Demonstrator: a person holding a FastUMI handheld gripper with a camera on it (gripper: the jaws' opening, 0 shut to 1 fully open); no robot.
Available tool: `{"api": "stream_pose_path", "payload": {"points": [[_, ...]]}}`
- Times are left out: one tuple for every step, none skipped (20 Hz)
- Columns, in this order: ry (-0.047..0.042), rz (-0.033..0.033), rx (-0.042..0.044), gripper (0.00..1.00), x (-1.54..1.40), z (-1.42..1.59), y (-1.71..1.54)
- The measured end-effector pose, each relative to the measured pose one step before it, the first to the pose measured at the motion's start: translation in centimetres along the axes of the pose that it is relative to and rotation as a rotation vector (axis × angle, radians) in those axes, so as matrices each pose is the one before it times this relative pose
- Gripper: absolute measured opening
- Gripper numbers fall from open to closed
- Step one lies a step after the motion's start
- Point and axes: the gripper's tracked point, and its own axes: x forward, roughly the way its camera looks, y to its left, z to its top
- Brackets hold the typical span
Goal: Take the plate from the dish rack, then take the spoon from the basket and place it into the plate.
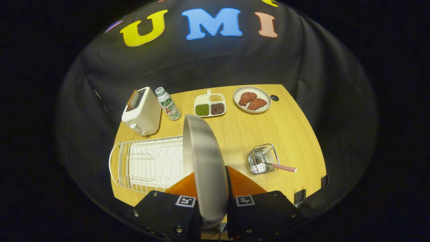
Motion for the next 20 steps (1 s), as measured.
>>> {"api": "stream_pose_path", "payload": {"points": [[0.00810, 0.01381, 0.01984, 0.29, -0.395, -0.418, -0.668], [0.00773, 0.01397, 0.01840, 0.29, -0.326, -0.354, -0.870], [0.00692, 0.01584, 0.01437, 0.29, -0.291, -0.212, -0.626], [0.00780, 0.00954, 0.00415, 0.29, -0.310, -0.453, -0.713], [0.00706, 0.00713, -0.00368, 0.29, -0.362, -0.415, -0.755], [0.00009, 0.00881, -0.00266, 0.29, -0.240, -0.330, -0.737], [-0.01255, 0.01354, 0.00295, 0.29, -0.275, 0.022, -0.660], [-0.00653, 0.01754, -0.00078, 0.29, -0.240, -0.230, -0.520], [-0.00163, 0.01743, 0.00602, 0.29, -0.273, -0.421, -0.581], [-0.00290, 0.01930, 0.00798, 0.29, -0.190, -0.175, -0.557], [0.00193, 0.01637, 0.00830, 0.29, -0.194, -0.473, -0.581], [-0.00152, 0.01698, 0.00424, 0.29, -0.207, -0.273, -0.520], [-0.00063, 0.01396, -0.00086, 0.29, -0.101, -0.326, -0.526], [-0.00035, 0.01206, -0.00753, 0.29, 0.026, -0.536, -0.659], [-0.00497, 0.01270, -0.01207, 0.29, 0.168, -0.542, -0.591], [-0.01760, 0.01288, -0.00959, 0.29, 0.384, -0.302, -0.740], [-0.01325, 0.00826, 0.00157, 0.29, 0.416, -0.579, -0.759], [-0.00018, 0.00715, 0.00857, 0.29, 0.374, -0.810, -0.735], [-0.00222, 0.01755, 0.00874, 0.29, 0.370, -0.905, -0.422], [0.01052, 0.01373, 0.00653, 0.29, 0.328, -0.902, -0.413]]}}
